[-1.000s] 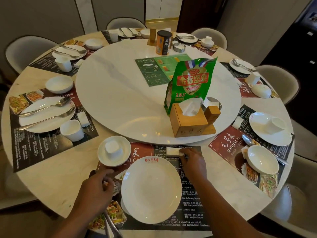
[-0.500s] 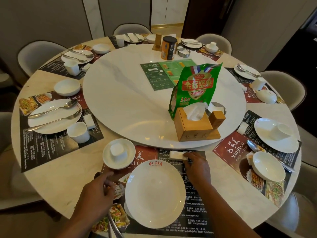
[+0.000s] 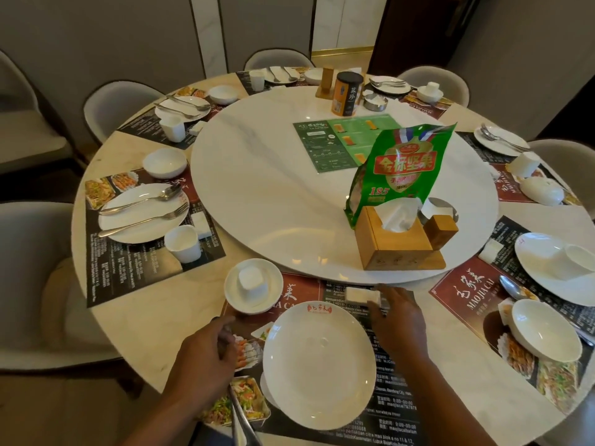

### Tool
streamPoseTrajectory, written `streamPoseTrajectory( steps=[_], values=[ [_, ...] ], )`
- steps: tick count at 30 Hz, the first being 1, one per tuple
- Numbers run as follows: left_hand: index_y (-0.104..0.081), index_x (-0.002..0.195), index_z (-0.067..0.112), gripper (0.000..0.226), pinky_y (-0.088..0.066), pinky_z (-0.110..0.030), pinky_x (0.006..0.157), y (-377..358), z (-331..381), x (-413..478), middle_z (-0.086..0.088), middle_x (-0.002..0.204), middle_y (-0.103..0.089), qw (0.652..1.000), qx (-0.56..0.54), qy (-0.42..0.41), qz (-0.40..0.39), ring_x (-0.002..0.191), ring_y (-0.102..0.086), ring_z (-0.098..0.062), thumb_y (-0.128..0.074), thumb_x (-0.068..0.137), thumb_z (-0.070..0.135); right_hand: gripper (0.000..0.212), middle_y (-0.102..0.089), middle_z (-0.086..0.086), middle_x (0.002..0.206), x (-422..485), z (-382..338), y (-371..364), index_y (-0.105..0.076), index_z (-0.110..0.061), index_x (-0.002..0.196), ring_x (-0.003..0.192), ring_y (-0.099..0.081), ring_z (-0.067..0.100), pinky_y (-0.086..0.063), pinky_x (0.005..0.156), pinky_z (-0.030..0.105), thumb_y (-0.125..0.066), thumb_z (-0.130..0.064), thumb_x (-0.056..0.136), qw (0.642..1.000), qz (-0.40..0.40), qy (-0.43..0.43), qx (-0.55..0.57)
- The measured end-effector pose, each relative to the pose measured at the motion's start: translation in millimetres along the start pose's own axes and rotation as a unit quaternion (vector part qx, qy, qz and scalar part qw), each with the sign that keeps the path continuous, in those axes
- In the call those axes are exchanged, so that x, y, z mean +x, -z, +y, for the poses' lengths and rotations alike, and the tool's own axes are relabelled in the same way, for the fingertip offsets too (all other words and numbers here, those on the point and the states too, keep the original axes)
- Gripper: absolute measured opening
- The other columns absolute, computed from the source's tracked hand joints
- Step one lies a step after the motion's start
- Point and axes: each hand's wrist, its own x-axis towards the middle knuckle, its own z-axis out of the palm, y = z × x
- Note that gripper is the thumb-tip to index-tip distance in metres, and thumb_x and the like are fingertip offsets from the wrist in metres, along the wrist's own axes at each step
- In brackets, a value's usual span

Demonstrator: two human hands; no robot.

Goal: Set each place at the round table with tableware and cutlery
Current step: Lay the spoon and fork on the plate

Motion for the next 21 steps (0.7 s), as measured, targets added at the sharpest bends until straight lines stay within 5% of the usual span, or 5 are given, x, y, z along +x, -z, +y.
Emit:
streamPoseTrajectory(
  steps=[3,7,13,16,21],
  values=[
    [-0.055,0.128,0.032,0.045,-0.054,-0.024,0.080,4,-1,6,0.018,0.091,-0.065,1.000,-0.011,0.004,0.012,0.086,-0.062,-0.006,-0.068,0.087,0.017,0.039,-0.058,-0.001,0.130,-6,-51,0,-0.060,-0.023,0.128,0.119,-0.053,0.018,-0.048,0.096,0.035,-0.068,-0.029,0.091,0.999,-0.003,0.035,0.010],
    [-0.060,0.116,0.032,0.034,-0.054,-0.026,0.077,12,-2,18,0.015,0.091,-0.064,0.999,-0.011,-0.010,0.033,0.084,-0.062,-0.006,-0.068,0.086,0.017,0.053,-0.051,-0.003,0.137,-8,-131,-26,-0.047,-0.027,0.140,0.124,-0.046,0.017,-0.044,0.102,0.034,-0.066,-0.032,0.090,0.976,-0.113,0.187,0.020],
    [-0.053,0.133,0.024,0.047,-0.047,-0.032,0.091,25,-4,47,0.003,0.127,-0.056,0.993,0.085,-0.065,0.046,0.116,-0.054,-0.021,-0.064,0.088,0.028,0.090,-0.023,0.007,0.161,10,-187,-58,-0.023,-0.029,0.155,0.143,-0.029,0.031,-0.038,0.112,0.046,-0.076,-0.027,0.083,0.910,-0.263,0.302,-0.108],
    [-0.052,0.135,0.026,0.047,-0.045,-0.031,0.096,26,-9,56,0.003,0.134,-0.054,0.992,0.100,-0.073,0.009,0.121,-0.052,-0.020,-0.062,0.089,0.028,0.092,-0.027,0.008,0.157,17,-191,-70,-0.025,-0.029,0.154,0.140,-0.033,0.033,-0.041,0.110,0.047,-0.079,-0.019,0.079,0.882,-0.291,0.331,-0.170],
    [-0.054,0.136,0.027,0.044,-0.047,-0.033,0.098,24,-15,63,0.003,0.134,-0.057,0.992,0.097,-0.079,-0.004,0.121,-0.054,-0.020,-0.058,0.092,0.026,0.083,-0.036,0.006,0.150,22,-196,-72,-0.037,-0.026,0.149,0.134,-0.040,0.031,-0.044,0.107,0.045,-0.077,-0.007,0.079,0.887,-0.298,0.319,-0.148]
  ],
)
